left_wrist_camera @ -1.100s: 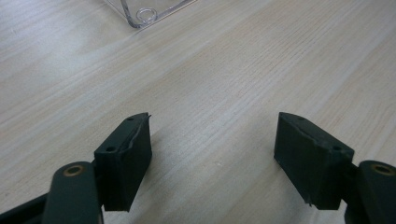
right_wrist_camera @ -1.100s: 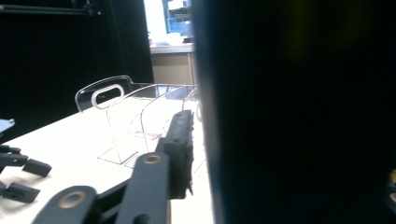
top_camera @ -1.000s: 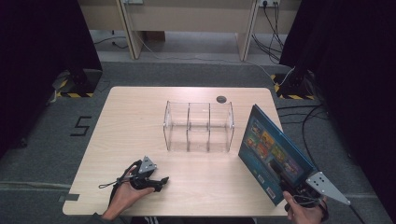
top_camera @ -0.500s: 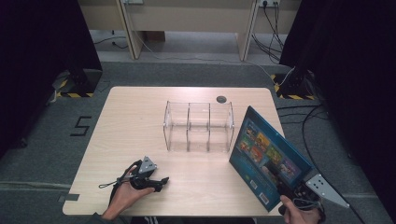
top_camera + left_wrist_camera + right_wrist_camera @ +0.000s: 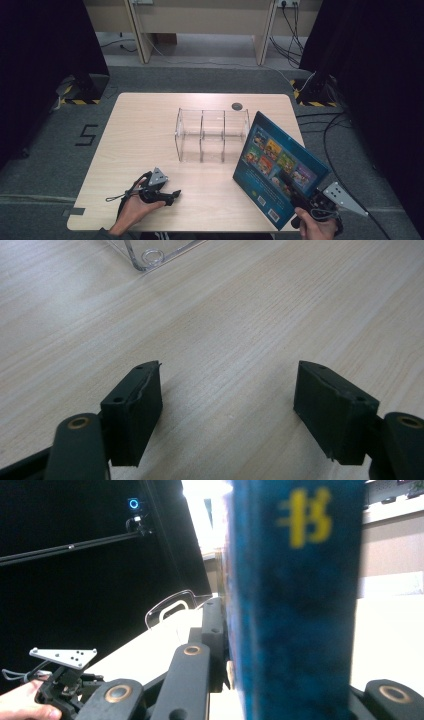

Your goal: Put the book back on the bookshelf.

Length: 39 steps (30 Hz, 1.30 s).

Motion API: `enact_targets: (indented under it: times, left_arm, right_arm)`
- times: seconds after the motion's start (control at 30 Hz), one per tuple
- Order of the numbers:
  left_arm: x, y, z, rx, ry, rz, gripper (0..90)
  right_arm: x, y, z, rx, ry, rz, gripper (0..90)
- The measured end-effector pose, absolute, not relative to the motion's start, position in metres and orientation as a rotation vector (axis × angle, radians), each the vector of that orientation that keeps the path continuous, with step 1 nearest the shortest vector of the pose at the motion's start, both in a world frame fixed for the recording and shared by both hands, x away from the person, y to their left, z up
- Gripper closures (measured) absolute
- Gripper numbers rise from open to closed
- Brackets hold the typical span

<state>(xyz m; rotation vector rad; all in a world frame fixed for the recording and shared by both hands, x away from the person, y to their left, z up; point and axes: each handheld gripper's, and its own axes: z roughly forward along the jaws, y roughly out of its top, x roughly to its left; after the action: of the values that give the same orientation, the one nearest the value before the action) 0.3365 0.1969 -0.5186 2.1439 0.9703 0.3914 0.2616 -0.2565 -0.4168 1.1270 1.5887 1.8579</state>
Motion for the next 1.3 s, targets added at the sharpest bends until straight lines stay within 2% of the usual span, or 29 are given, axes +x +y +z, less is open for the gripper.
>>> enact_targets:
  times: [0.67,1.3]
  left_arm:
    - [0.336,0.196,-0.521,2.129,0.956,0.403,25.3]
    - [0.335,0.195,-0.522,2.116,0.946,0.410,24.7]
  right_arm:
    - [0.307,-0.224,-0.397,1.130,1.531,1.783,81.4]
    - [0.342,-0.207,-0.393,1.172,1.481,1.777,81.4]
